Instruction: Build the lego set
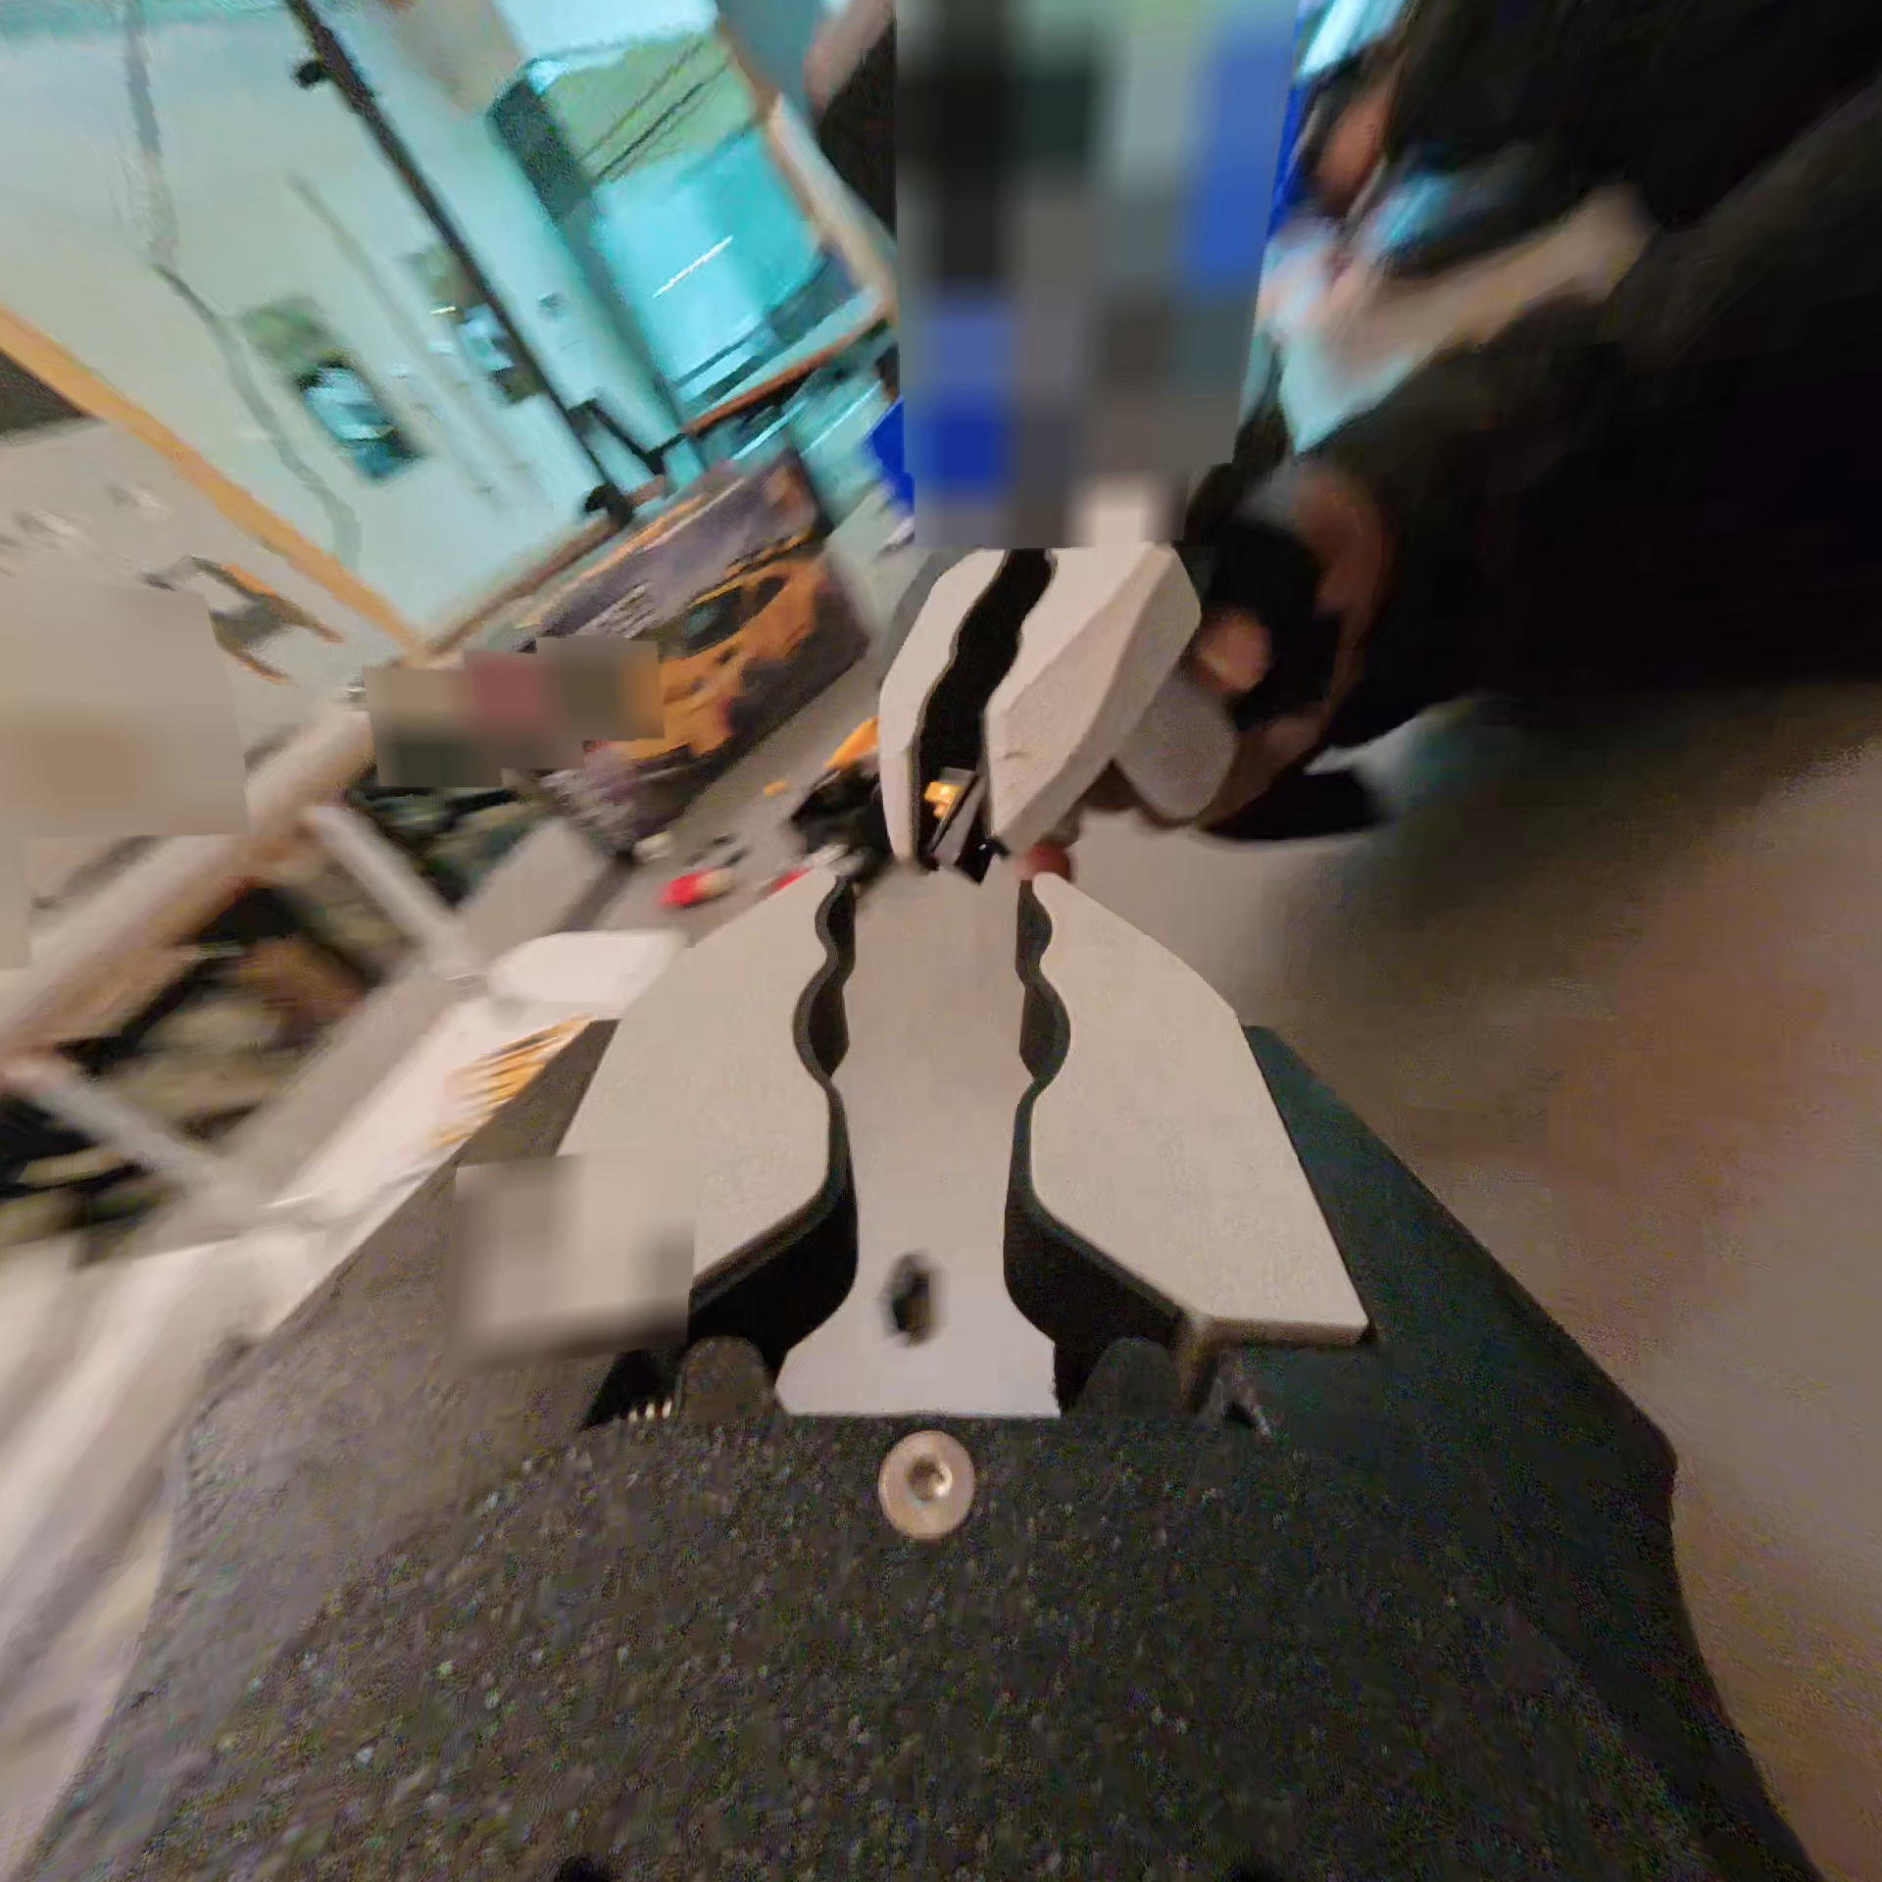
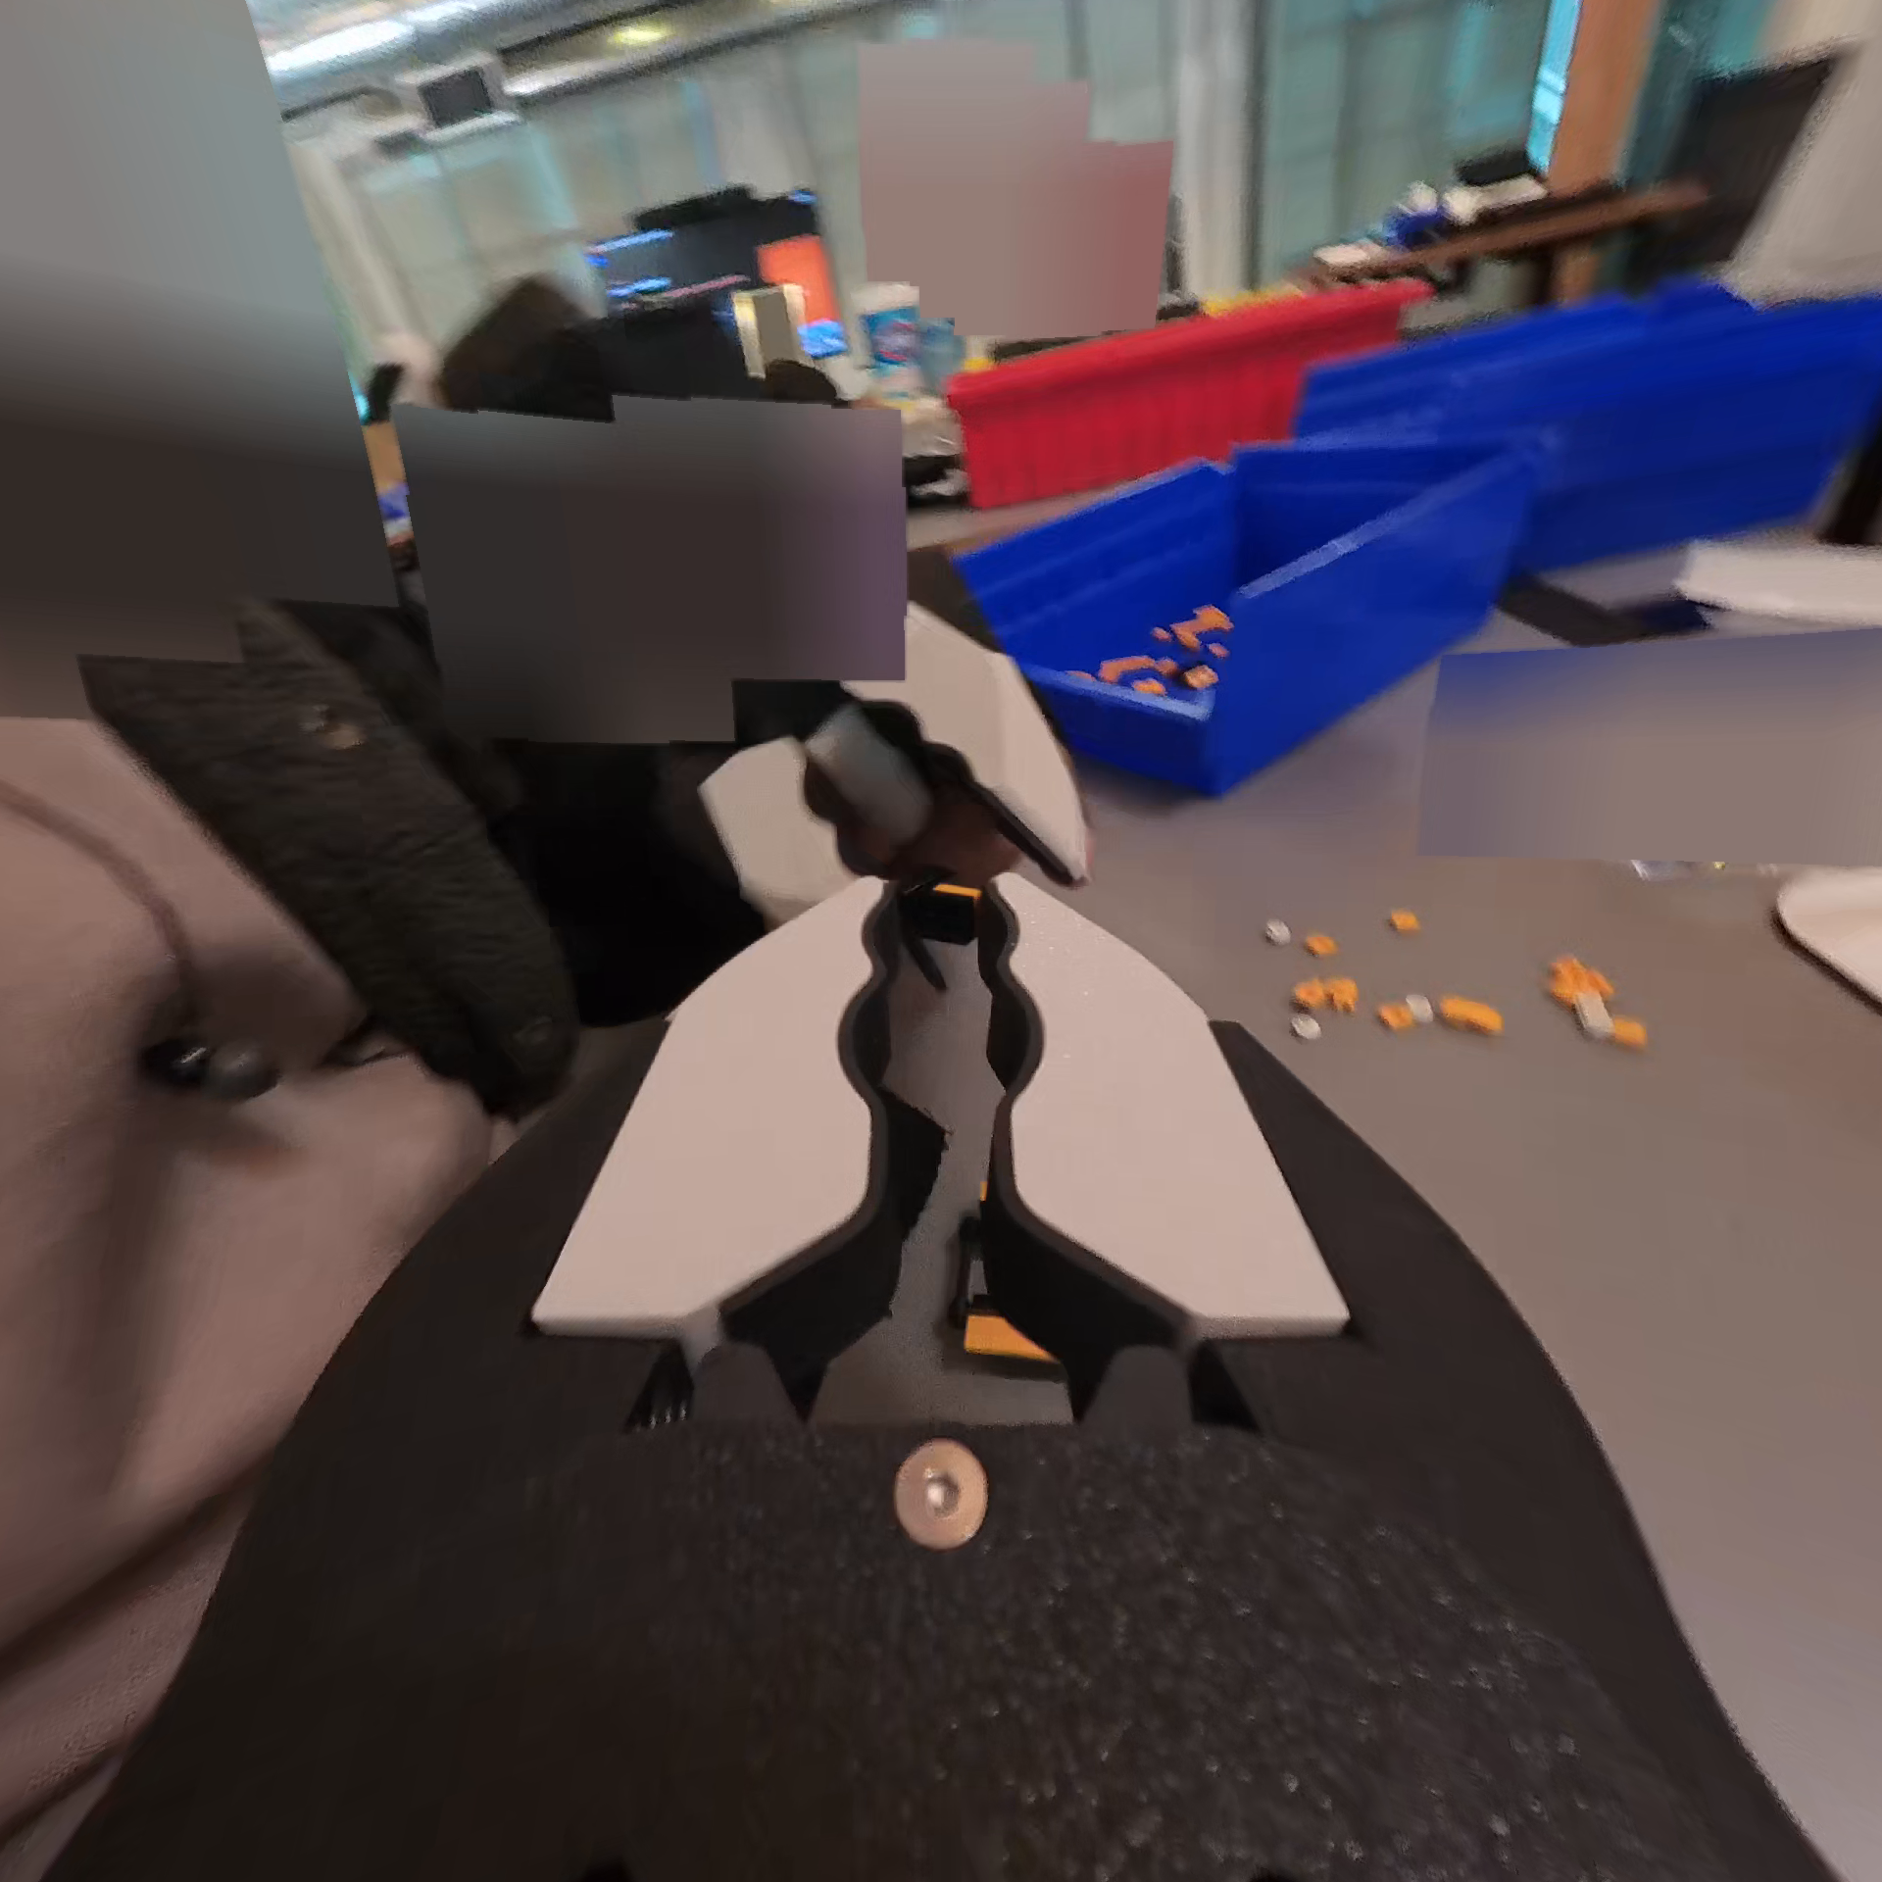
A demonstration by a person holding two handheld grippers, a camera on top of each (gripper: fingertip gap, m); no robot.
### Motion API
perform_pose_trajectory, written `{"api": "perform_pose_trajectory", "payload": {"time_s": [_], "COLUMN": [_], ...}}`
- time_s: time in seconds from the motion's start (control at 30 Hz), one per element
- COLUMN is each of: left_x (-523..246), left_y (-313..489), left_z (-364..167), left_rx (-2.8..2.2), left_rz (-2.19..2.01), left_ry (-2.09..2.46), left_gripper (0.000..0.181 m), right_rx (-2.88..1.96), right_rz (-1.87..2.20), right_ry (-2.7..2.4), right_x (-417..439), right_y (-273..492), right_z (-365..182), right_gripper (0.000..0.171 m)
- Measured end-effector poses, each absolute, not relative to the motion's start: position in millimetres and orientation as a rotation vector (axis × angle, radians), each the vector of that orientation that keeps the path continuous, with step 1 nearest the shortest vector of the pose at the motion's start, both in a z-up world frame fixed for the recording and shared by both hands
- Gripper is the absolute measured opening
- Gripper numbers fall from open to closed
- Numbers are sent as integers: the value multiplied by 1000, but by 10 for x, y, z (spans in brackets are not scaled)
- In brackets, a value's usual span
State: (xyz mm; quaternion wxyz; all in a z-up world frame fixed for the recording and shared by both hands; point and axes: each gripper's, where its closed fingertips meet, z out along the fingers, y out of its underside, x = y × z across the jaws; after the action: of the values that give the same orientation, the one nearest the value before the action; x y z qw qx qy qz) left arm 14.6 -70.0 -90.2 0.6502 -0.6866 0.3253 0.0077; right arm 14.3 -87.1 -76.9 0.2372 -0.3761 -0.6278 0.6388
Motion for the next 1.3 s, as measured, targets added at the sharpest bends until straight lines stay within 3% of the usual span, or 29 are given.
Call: {"api": "perform_pose_trajectory", "payload": {"time_s": [0.13, 0.3, 1.2, 1.3], "left_x": [286, 418, 379, 365], "left_y": [-903, -1009, -1003, -998], "left_z": [-652, -626, -521, -516], "left_rx": [-1473, -1443, -1357, -1351], "left_rz": [-548, -705, -616, -616], "left_ry": [602, 628, 591, 584], "left_gripper": [20, 9, 5, 11], "right_rx": [-842, -759, -759, -747], "right_rz": [1797, 1811, 1773, 1785], "right_ry": [-1749, -1771, -1678, -1687], "right_x": [292, 351, 315, 331], "right_y": [-970, -1048, -1020, -1036], "right_z": [-642, -630, -543, -540], "right_gripper": [15, 15, 14, 14]}}
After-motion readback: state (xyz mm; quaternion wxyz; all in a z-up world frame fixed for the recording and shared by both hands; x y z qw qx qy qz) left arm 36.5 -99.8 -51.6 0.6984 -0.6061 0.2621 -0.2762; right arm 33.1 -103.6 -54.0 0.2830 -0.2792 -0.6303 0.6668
